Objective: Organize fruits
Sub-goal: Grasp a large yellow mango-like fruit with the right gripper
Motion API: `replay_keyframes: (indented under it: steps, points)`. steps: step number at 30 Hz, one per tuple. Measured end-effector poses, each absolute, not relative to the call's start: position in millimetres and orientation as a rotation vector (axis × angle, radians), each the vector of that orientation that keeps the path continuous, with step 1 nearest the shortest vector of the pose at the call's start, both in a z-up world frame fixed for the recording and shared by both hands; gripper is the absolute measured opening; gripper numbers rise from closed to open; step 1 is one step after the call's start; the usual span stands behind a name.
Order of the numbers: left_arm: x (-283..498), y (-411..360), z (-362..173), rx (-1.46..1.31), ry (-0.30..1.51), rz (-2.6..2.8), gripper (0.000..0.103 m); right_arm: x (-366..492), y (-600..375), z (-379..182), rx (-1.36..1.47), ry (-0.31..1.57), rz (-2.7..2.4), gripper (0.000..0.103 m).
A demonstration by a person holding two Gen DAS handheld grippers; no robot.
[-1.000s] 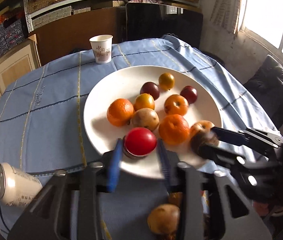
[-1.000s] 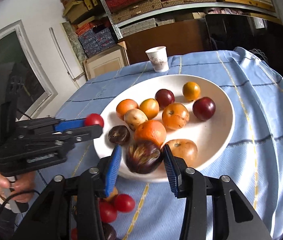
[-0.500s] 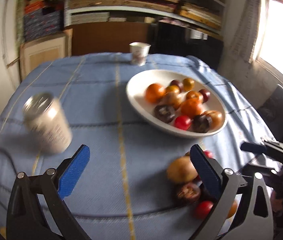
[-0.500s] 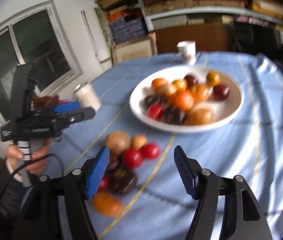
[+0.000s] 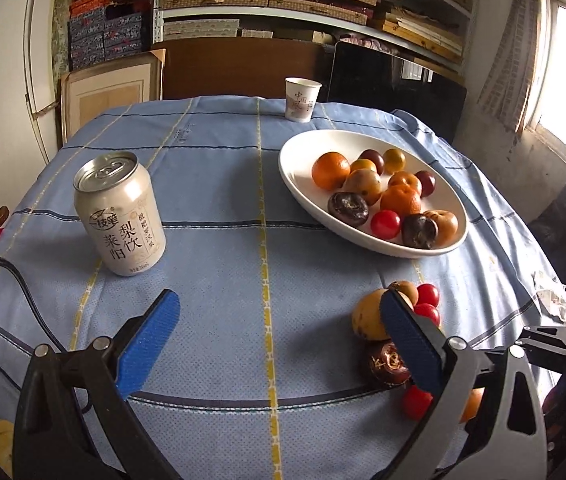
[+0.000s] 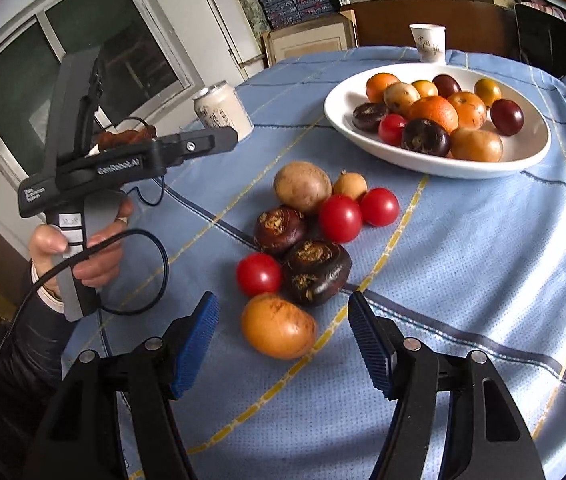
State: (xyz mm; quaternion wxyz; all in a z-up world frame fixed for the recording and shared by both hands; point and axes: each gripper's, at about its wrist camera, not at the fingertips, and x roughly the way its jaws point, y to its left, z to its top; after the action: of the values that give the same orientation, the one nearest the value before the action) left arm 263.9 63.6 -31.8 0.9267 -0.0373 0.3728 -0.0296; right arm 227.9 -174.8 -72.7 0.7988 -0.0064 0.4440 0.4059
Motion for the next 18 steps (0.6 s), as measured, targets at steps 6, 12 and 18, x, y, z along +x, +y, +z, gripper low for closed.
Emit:
replay_keyframes:
  steps: [6,12,18]
  points:
    - [260.3,59.4,-31.2,-0.063,0.759,-0.063,0.098,228.4,-167.8,-81.8,-0.049,0.989,0.868,0.060]
    - [258.3,59.7,-32.0,-0.063,0.763,-0.063,0.098,227.8,-167.8,-84.0,-0.064,0.990,0.855,0.053]
    - [256.5,60.0,-32.6,-0.064,0.764,-0.061,0.098,226.0,-166.3,-84.5,-0.069,0.992,0.873,0.044]
